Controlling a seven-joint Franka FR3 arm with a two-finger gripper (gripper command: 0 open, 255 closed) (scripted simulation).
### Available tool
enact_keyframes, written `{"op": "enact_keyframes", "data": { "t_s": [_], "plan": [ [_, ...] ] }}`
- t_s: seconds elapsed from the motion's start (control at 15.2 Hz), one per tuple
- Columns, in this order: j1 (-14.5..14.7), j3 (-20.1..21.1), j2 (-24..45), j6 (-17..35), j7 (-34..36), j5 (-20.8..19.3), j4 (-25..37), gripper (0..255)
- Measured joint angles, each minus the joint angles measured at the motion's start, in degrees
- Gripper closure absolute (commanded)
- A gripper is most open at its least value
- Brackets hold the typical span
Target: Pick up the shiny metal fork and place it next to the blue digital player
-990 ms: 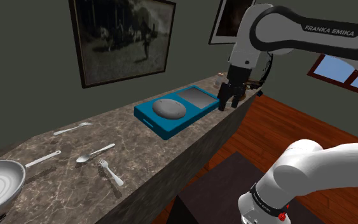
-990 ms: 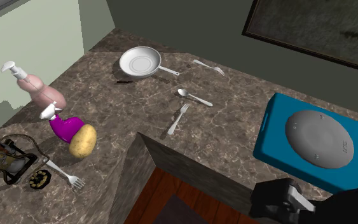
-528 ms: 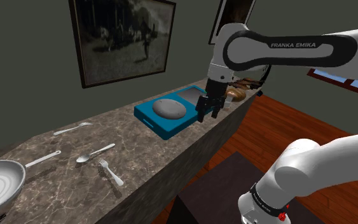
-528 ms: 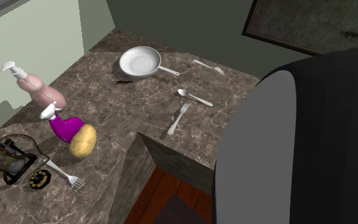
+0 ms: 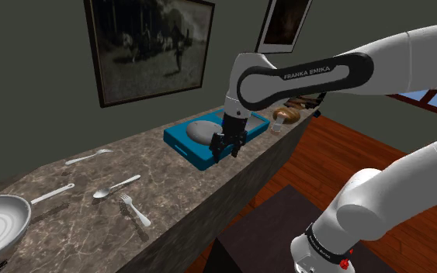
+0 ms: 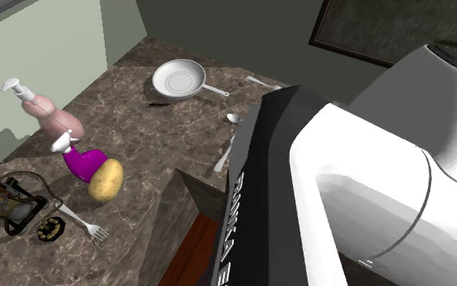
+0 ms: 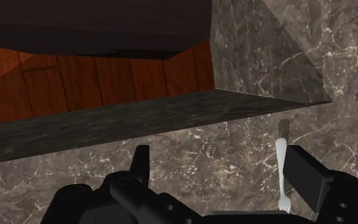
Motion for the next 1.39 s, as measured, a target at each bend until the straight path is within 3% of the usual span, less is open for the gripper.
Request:
{"op": "enact_keyframes", "data": {
  "t_s": [0.59,0.99,1.39],
  "plan": [
    [2.15,4.71,19.26,14.55,4.39,-1.43,6.59,0],
    [4.47,5.62,32.15,21.21,8.05,-5.15,13.75,0],
    [9.07,4.6,46.45,25.03,12.64,-9.98,25.2,0]
  ]
}}
